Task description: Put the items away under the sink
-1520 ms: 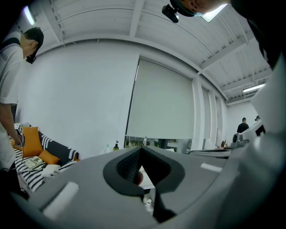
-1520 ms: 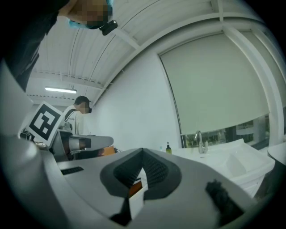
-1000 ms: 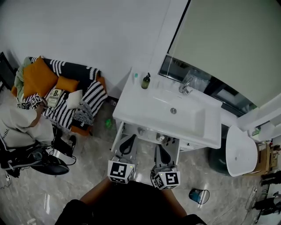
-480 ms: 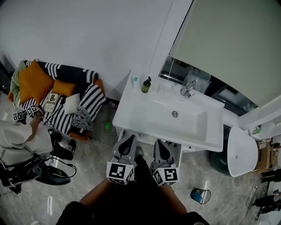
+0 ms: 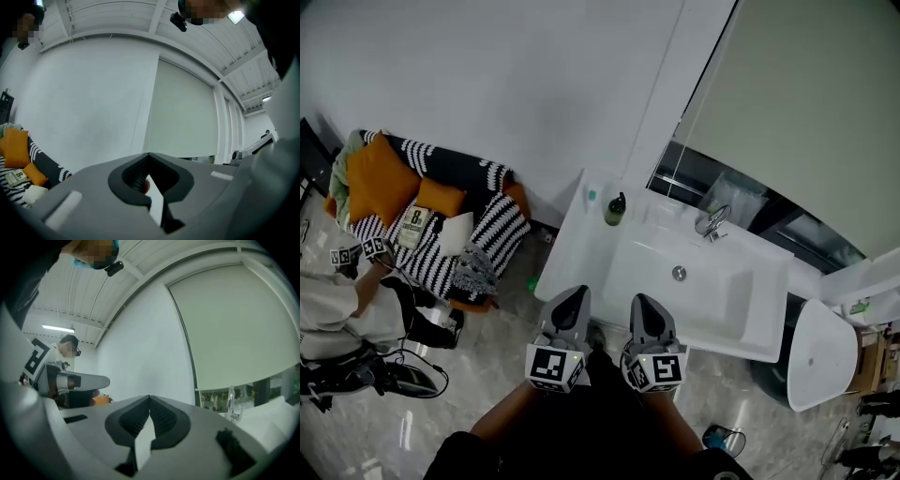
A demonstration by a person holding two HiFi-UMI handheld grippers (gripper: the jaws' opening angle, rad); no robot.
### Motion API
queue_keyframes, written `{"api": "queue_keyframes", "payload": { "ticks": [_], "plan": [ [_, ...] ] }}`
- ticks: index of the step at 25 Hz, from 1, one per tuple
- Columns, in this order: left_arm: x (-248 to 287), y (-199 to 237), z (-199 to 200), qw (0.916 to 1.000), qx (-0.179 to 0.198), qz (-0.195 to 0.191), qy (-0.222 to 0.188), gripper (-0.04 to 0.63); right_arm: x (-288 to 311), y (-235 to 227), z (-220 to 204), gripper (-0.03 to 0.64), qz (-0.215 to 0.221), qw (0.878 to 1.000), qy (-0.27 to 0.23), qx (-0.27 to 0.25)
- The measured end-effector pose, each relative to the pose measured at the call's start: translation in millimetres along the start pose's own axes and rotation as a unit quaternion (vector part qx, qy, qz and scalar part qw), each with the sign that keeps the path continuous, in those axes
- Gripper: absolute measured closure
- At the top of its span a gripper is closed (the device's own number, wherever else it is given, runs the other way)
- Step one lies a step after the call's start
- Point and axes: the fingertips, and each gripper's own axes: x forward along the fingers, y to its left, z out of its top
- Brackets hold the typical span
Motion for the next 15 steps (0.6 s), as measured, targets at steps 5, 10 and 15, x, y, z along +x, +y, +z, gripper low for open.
{"api": "queue_keyframes", "payload": {
  "ticks": [5, 10, 15],
  "plan": [
    [47.6, 13.7, -0.4, 0.9998, -0.007, 0.018, 0.004, 0.588, 44.3, -29.9, -7.8, 0.601, 0.010, 1.000, 0.010, 0.005],
    [86.1, 20.9, -7.5, 0.9995, -0.006, 0.025, 0.020, 0.588, 83.7, -51.9, -18.9, 0.600, 0.022, 0.999, 0.025, 0.006],
    [117.4, 30.9, -16.1, 0.9991, -0.001, 0.034, 0.026, 0.588, 127.4, -75.2, -36.7, 0.589, 0.033, 0.999, 0.034, 0.000]
  ]
}}
